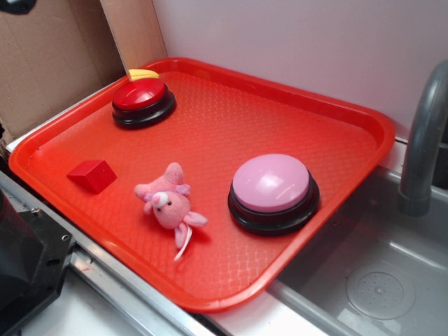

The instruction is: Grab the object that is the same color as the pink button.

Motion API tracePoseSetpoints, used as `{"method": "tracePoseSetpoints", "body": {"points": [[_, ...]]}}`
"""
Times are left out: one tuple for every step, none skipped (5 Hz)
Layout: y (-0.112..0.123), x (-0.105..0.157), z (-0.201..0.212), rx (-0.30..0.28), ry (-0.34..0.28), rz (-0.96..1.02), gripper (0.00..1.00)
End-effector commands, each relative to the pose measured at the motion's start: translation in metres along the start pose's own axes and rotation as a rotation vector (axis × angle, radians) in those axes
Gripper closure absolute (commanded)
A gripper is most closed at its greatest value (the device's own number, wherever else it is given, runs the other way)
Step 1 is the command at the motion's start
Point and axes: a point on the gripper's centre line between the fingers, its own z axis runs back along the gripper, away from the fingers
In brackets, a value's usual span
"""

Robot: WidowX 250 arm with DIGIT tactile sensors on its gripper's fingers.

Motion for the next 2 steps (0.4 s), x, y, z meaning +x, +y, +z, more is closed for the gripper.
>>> {"method": "tracePoseSetpoints", "body": {"points": [[0.0, 0.0, 0.0, 0.0, 0.0, 0.0, 0.0], [-0.008, 0.004, -0.012, -0.045, -0.024, 0.106, 0.0]]}}
